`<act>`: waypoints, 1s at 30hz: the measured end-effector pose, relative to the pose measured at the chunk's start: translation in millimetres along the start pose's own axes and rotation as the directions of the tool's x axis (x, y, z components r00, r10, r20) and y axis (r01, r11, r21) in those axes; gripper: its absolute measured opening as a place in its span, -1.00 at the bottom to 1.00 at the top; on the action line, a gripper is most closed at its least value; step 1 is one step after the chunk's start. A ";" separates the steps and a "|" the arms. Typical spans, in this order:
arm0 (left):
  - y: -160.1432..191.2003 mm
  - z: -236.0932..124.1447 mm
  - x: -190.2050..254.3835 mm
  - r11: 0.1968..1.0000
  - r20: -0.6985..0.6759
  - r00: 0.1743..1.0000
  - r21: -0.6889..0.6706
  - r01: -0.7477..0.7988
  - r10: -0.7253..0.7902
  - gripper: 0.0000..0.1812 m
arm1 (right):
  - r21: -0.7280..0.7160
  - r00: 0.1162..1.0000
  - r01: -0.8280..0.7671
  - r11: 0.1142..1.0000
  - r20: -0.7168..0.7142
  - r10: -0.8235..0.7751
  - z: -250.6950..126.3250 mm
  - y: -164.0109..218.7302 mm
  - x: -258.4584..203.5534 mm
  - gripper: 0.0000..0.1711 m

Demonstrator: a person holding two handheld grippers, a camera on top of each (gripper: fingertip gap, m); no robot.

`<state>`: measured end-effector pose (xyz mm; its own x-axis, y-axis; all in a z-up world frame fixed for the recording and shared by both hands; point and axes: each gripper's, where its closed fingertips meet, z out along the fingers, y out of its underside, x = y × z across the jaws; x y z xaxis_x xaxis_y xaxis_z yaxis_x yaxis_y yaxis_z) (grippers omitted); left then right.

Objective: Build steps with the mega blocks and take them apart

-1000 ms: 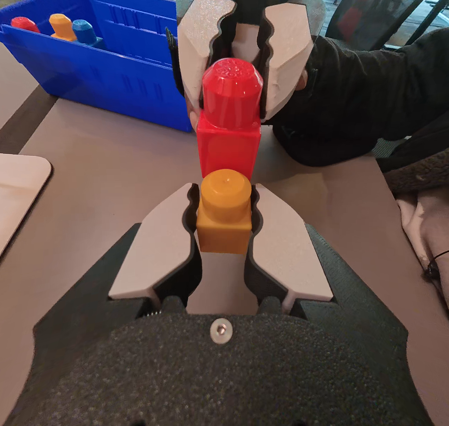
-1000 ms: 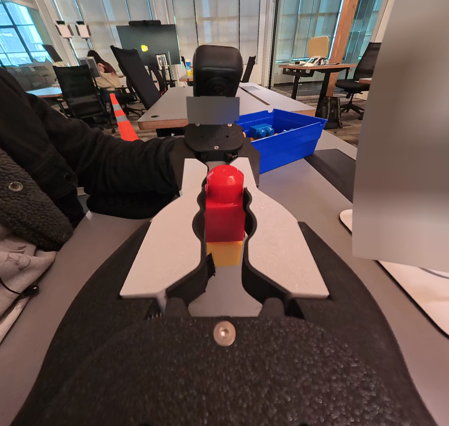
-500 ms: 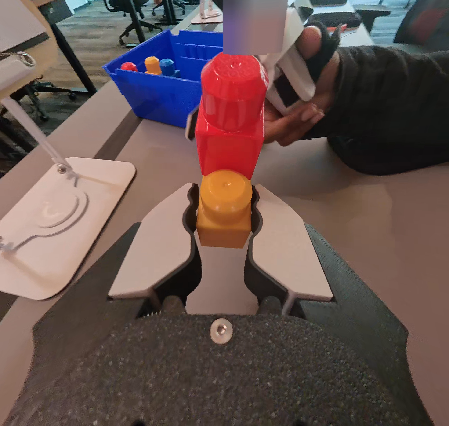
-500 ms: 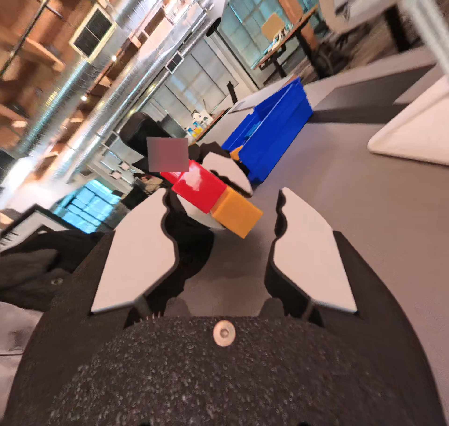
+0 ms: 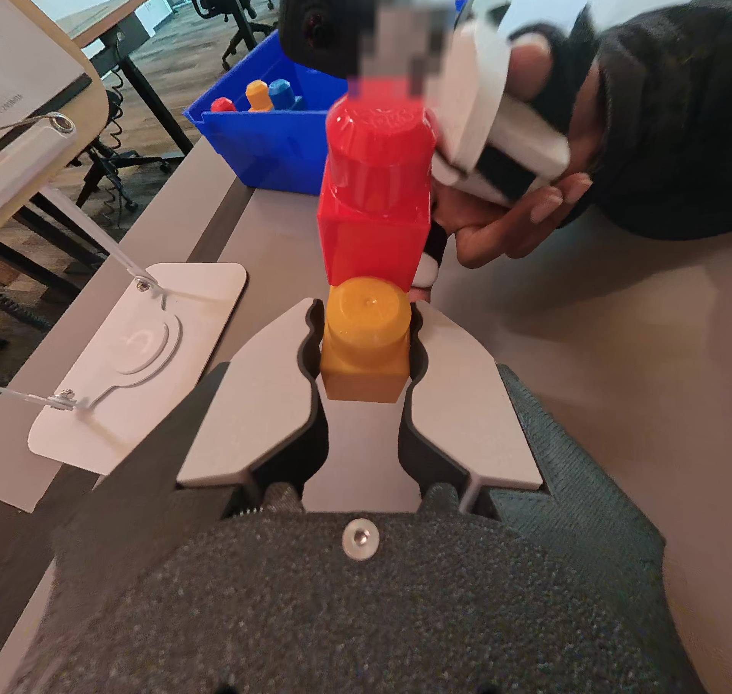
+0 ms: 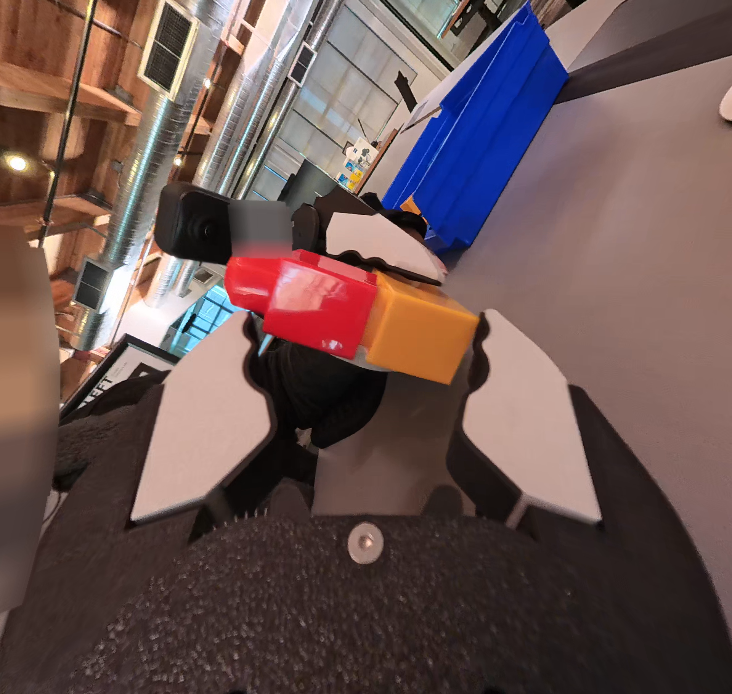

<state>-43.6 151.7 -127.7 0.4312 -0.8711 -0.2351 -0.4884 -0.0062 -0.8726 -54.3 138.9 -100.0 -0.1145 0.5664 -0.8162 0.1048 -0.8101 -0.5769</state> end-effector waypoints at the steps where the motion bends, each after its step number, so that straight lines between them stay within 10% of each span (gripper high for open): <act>1: -2.1 -1.0 0.6 1.000 -0.005 1.000 0.009 0.001 -0.001 -0.53 | -0.002 1.000 -0.003 1.000 0.011 0.003 -0.8 0.1 -0.5 0.17; 30: -6.3 -6.9 3.0 0.999 -0.009 0.999 0.010 -0.037 0.037 -0.53 | -0.004 0.998 0.026 1.000 0.057 -0.026 -1.5 1.9 -5.8 0.08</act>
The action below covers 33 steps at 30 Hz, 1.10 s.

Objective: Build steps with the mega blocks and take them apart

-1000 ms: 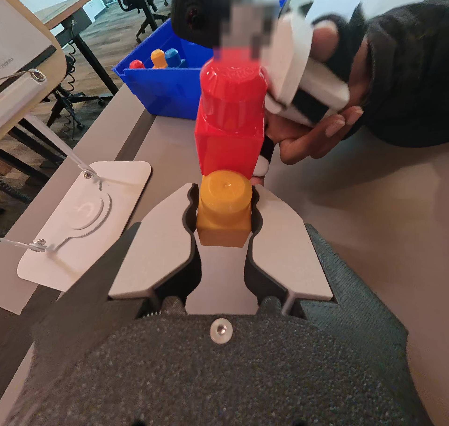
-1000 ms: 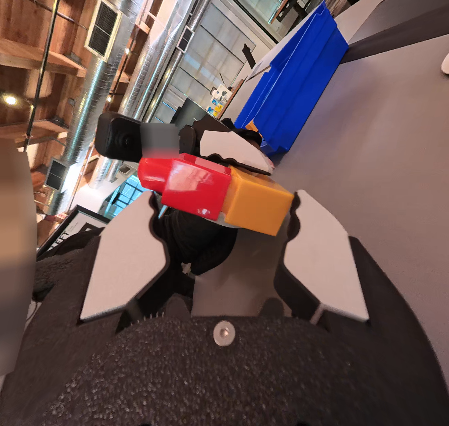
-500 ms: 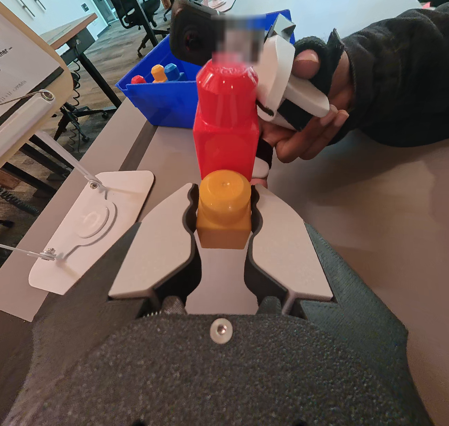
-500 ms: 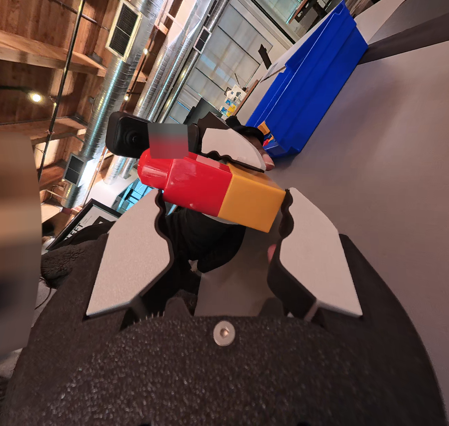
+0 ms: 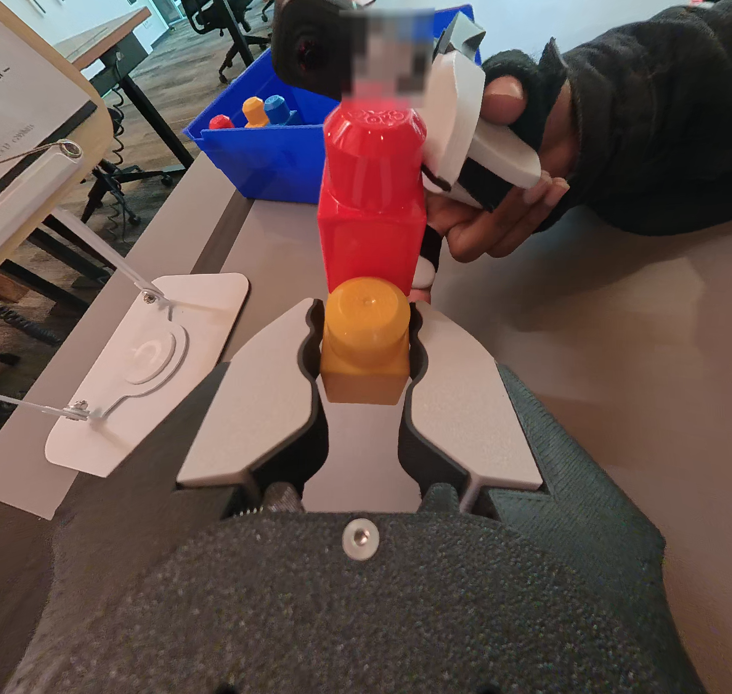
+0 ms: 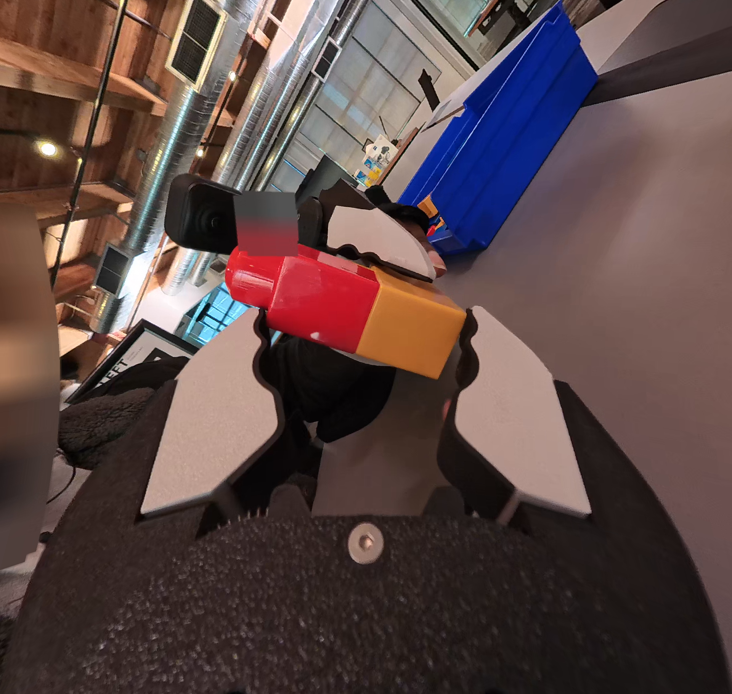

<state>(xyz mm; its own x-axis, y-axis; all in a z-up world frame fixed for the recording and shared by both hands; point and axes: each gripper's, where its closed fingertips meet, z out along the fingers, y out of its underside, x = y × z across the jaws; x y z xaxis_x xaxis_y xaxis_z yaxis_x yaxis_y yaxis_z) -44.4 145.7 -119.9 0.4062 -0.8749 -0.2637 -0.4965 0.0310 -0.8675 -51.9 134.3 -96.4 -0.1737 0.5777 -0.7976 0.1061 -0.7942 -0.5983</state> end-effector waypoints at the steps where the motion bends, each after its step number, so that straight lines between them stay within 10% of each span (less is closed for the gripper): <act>1: -0.7 -0.3 -0.2 1.000 -0.001 1.000 0.005 0.003 -0.003 -0.53 | 0.002 1.000 -0.003 1.000 0.007 0.003 0.3 -0.3 -0.3 0.09; 15: 5.8 -0.2 16.3 0.974 -0.231 0.947 0.000 0.228 -0.222 -0.54 | -0.108 0.803 0.566 0.818 -0.153 -0.576 -14.0 -6.4 -8.9 0.00; 33: 22.3 12.9 39.5 0.956 -0.344 0.892 -0.103 0.275 -0.294 -0.54 | -0.271 0.714 0.645 0.715 -0.121 -0.690 -5.8 22.0 3.5 -0.57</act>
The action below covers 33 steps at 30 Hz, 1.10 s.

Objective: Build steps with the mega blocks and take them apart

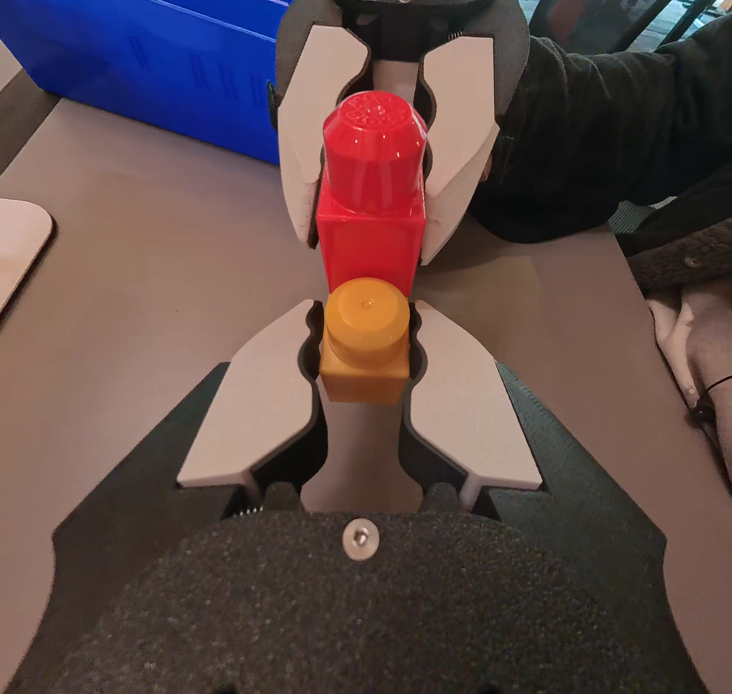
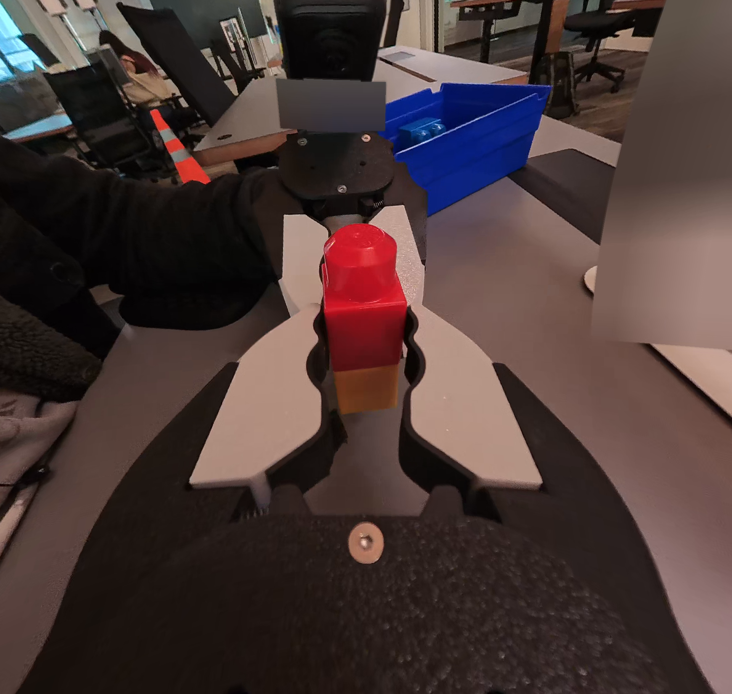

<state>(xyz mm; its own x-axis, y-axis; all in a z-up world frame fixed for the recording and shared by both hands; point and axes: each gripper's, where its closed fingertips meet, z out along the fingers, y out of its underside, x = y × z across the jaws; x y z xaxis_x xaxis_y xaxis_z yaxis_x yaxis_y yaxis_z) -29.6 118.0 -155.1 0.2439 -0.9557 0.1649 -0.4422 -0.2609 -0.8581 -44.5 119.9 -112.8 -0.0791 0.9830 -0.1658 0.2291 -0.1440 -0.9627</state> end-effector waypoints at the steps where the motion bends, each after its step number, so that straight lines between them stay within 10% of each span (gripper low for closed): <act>1: -0.2 0.2 0.3 1.000 0.000 1.000 0.001 -0.005 0.005 -0.54 | -0.006 1.000 0.000 1.000 0.004 0.000 -0.4 0.8 -0.5 -0.57; 20: -26.4 -23.1 -20.3 0.974 0.158 0.983 0.189 -0.121 0.091 -0.38 | 0.008 0.997 0.010 1.000 -0.082 -0.010 -20.4 -14.6 13.7 -0.58; 33: -36.5 -43.4 -41.7 0.937 0.220 0.975 0.343 -0.072 -0.006 -0.51 | 0.060 0.910 0.145 0.988 -0.399 -0.109 -146.9 -90.2 65.2 -0.57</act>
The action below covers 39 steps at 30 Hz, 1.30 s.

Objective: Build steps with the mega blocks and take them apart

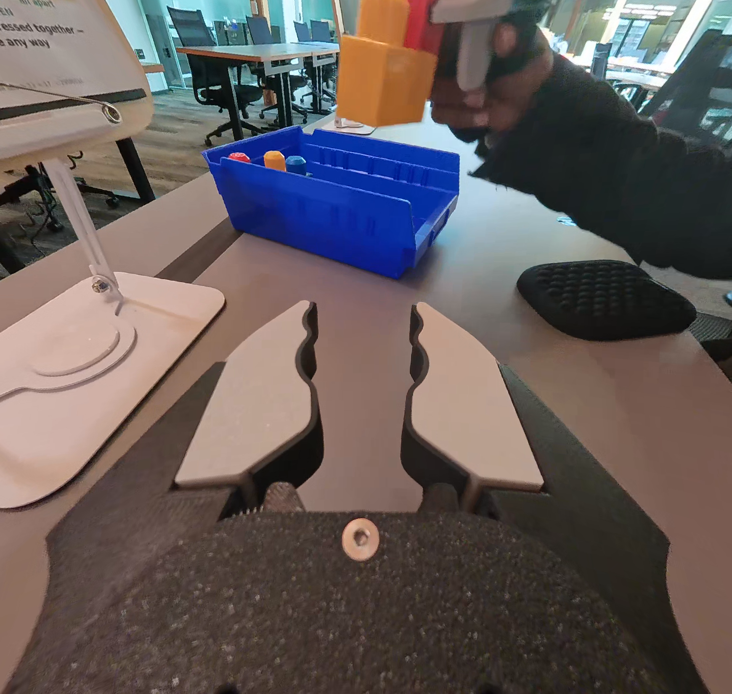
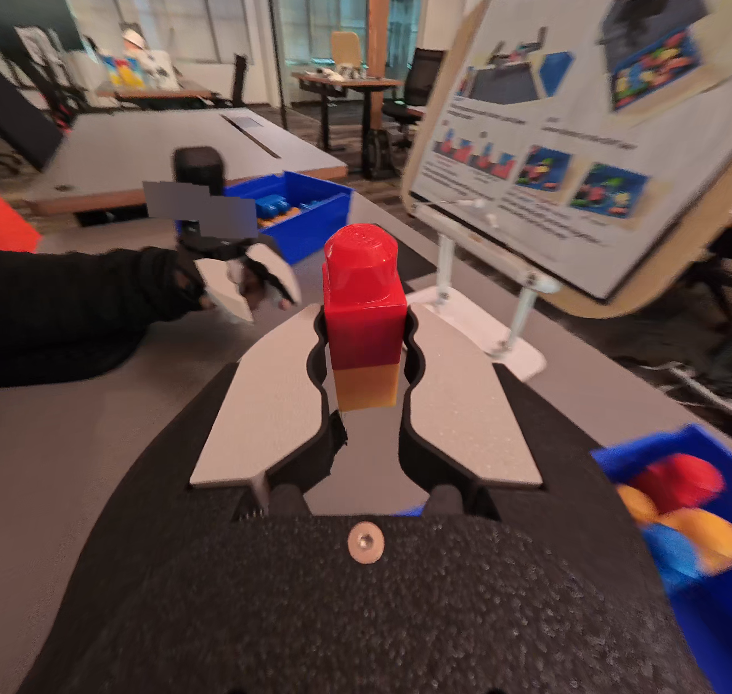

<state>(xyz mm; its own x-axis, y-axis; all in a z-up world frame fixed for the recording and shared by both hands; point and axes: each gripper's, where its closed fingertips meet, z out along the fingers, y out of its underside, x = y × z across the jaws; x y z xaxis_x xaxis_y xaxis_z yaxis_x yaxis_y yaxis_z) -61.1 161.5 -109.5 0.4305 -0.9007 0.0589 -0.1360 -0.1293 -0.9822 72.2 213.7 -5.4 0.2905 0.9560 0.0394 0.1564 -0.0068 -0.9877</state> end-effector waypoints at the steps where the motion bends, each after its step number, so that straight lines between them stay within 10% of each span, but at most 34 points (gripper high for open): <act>1: 1.8 1.2 0.9 1.000 -0.007 1.000 -0.004 0.006 -0.006 -0.54 | -0.025 0.999 0.023 0.999 -0.036 -0.024 -6.5 1.0 17.4 -0.58; 9: 9.3 6.9 -0.7 1.000 0.008 1.000 -0.022 0.008 -0.008 -0.59 | -0.348 0.994 0.063 0.935 -0.062 -0.090 -50.3 63.1 115.0 -0.57; 20: 17.5 8.4 -6.8 0.999 0.041 0.999 -0.044 -0.006 0.007 -0.68 | -0.568 0.999 0.045 0.821 0.007 -0.049 -38.2 159.1 136.6 -0.57; 33: 25.9 9.5 -9.9 0.997 0.042 0.999 -0.072 0.000 0.003 -0.68 | -0.571 0.999 0.025 0.821 -0.019 -0.044 -29.1 177.6 151.4 -0.57; 39: 27.7 10.1 -9.9 0.997 0.043 0.999 -0.080 -0.005 0.008 -0.68 | -0.725 0.995 0.069 0.685 0.001 -0.099 -36.5 202.7 152.5 -0.53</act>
<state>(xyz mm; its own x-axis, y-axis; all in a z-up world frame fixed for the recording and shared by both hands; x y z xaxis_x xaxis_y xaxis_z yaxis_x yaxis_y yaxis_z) -60.1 171.0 -139.0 0.4675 -0.8829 0.0430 -0.2088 -0.1575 -0.9652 182.7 347.4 -194.0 0.2724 0.9524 0.1368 0.8115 -0.1511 -0.5644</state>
